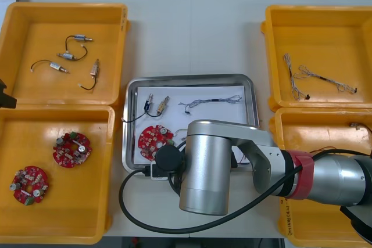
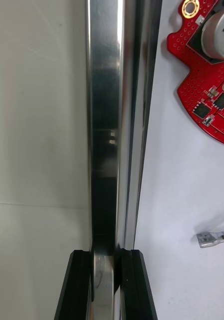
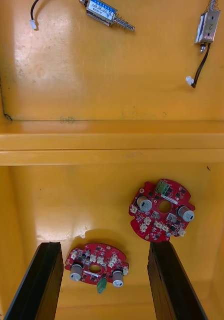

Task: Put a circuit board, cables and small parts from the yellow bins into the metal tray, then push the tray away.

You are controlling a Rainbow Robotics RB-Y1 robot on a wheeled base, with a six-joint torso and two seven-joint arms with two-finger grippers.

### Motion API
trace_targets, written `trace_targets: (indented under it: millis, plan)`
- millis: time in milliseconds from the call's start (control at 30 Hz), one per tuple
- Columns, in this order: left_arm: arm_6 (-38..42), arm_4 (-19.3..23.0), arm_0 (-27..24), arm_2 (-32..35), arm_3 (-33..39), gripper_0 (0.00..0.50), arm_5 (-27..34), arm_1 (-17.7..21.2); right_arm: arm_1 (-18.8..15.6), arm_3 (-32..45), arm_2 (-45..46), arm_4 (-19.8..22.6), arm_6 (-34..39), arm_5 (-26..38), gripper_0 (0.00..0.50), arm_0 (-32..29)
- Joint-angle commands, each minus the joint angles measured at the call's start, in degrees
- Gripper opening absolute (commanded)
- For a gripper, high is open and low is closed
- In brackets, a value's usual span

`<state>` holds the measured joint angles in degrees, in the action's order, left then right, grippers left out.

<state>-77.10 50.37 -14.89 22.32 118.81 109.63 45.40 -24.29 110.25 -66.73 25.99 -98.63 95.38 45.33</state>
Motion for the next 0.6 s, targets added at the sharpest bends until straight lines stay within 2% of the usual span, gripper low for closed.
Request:
trace_targets:
  millis: [33, 600]
  plan:
    - [0.0, 0.4, 1.2, 1.2, 1.9, 0.500, 0.4, 2.7, 1.2, 1.2, -0.8, -1.6, 0.5, -0.5, 0.000, 0.9]
    - [0.0, 0.4, 1.2, 1.2, 1.9, 0.500, 0.4, 2.7, -0.1, -0.4, 1.1, -1.6, 0.5, -0.6, 0.000, 5.2]
